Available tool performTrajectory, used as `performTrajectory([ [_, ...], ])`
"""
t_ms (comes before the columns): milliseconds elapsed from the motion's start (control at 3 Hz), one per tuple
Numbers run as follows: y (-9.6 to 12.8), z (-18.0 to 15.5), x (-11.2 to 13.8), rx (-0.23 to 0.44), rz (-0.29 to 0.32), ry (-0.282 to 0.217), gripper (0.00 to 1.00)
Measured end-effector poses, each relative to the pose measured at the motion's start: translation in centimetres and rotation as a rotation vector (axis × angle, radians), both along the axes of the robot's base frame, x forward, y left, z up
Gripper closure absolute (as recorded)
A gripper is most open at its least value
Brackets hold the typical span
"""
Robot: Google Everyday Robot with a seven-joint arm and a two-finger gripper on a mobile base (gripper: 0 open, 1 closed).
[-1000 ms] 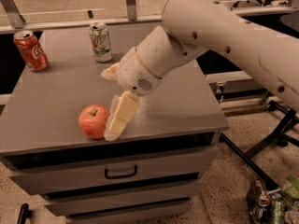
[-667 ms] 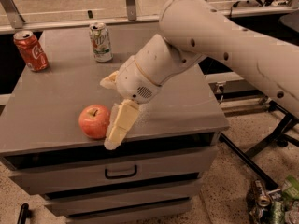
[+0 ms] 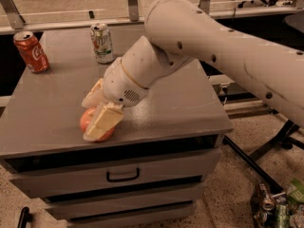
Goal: Move apple near coke can
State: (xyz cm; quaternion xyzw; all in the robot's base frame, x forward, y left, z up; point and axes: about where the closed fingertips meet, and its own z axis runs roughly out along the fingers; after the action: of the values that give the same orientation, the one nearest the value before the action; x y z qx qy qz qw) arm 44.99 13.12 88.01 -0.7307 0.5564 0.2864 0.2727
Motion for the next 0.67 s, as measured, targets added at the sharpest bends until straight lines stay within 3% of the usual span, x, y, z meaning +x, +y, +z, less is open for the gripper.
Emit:
performTrajectory([
  [667,0.16,-0.1,-0.16,-0.074,-0.003,-0.05,0.85],
])
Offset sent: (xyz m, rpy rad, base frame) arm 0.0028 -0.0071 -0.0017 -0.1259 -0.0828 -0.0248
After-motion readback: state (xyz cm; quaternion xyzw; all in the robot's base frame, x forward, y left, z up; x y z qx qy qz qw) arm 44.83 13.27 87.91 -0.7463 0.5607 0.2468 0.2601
